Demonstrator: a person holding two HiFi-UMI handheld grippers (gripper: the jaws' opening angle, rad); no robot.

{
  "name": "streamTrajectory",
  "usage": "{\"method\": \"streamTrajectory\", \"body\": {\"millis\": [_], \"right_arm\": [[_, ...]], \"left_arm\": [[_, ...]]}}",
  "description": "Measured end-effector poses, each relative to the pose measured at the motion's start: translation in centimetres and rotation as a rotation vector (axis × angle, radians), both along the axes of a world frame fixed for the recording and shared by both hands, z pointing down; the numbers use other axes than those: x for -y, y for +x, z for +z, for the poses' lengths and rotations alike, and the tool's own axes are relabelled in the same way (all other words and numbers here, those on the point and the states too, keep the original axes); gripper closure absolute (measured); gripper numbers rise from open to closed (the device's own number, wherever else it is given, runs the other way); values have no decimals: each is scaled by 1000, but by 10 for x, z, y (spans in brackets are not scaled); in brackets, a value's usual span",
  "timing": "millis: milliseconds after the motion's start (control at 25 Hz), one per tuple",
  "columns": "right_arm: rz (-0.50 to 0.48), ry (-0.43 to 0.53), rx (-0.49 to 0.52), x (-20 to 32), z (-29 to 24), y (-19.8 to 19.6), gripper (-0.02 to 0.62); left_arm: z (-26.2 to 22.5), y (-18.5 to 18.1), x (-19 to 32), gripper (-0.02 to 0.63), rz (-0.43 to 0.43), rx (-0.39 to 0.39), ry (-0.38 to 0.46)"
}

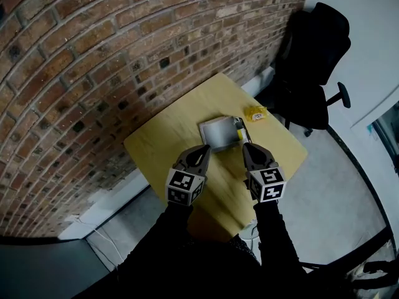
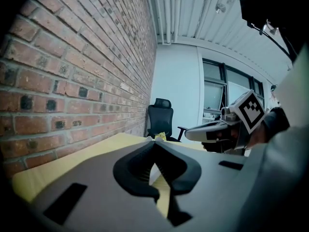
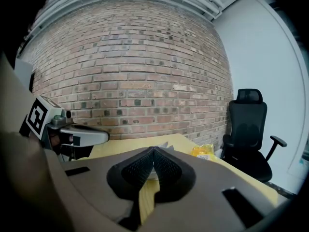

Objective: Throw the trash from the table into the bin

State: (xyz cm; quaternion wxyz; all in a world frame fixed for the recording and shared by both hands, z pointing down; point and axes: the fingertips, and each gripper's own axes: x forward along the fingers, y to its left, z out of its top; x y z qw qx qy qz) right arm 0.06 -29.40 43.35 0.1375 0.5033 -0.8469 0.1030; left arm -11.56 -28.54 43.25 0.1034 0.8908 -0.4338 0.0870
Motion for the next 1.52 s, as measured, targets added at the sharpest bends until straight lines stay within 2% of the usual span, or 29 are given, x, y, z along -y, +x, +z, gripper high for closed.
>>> {"method": "streamTrajectory", "body": {"millis": [440, 720, 880, 920, 960, 1240, 1520], "right_arm": [[0, -12, 36, 27, 5, 3, 583], [-4, -55, 59, 40, 18, 3, 573], [32, -81, 45, 49, 28, 7, 384], [37, -89, 47, 52, 31, 8, 345], [39, -98, 50, 53, 34, 8, 332], [30, -234, 69, 64, 64, 7, 314], [-15, -270, 125, 70, 67, -10, 316]], "left_arm": [[2, 6, 22, 601, -6, 26, 3], [9, 2, 24, 601, -19, 42, -16], [11, 0, 25, 601, -25, 44, -21], [11, 0, 25, 601, -25, 46, -20], [10, 0, 25, 601, -25, 48, -19], [12, 3, 25, 600, -13, 61, -18], [15, -1, 24, 600, -15, 73, -22]]}}
